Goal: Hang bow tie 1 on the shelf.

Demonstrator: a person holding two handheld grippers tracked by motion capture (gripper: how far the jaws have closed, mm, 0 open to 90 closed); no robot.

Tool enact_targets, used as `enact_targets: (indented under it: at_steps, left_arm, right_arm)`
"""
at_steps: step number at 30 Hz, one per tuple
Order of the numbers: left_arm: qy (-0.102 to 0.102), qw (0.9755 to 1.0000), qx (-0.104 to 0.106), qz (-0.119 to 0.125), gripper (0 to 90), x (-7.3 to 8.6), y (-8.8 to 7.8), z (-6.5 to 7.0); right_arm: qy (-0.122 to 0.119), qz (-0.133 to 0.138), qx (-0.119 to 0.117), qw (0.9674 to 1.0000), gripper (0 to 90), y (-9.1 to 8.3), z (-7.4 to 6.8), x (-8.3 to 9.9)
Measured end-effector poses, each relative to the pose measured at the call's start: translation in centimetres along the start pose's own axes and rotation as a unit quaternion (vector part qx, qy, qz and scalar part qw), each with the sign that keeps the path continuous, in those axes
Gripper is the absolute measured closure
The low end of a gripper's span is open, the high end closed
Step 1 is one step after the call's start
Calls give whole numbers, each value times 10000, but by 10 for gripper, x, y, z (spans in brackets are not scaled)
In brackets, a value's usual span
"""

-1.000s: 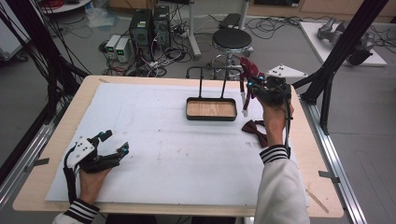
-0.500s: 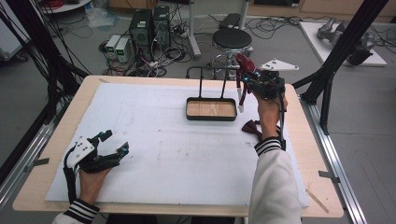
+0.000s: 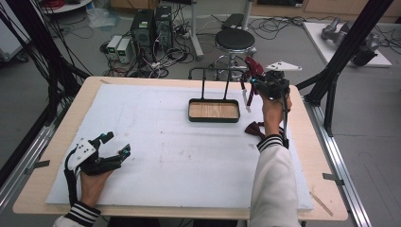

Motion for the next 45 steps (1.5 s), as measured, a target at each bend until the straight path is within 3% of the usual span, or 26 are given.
enact_targets:
  at_steps: [13,32,37,39,42,45]
  left_arm:
    - [0,10000,-1,9,164,0,0,0]
    - [2,10000,10,7,163,0,0,0]
    - [3,10000,7,14,163,0,0,0]
    - [7,10000,6,14,163,0,0,0]
    - [3,10000,7,16,163,0,0,0]
    - [3,10000,8,14,164,0,0,0]
  right_arm:
    - [76,-623,188,9978,763,14,8,16]
    - [24,-1365,-168,9905,760,33,5,35]
    - [40,-1363,-269,9903,747,35,6,37]
    - [62,-1300,-411,9906,693,34,4,36]
    - [156,-1241,-571,9905,401,35,2,35]
    - [35,-1312,-508,9901,233,35,-1,35]
Point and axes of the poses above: each handheld gripper's, and its own axes: y roughly forward along the jaws, x roughly out of its underside, z roughly to its right, the point moved 7 cm from there along y, roughly forward along the jaws, and after that the axes turned 14 degrees about -z, right-handed, at the moved point
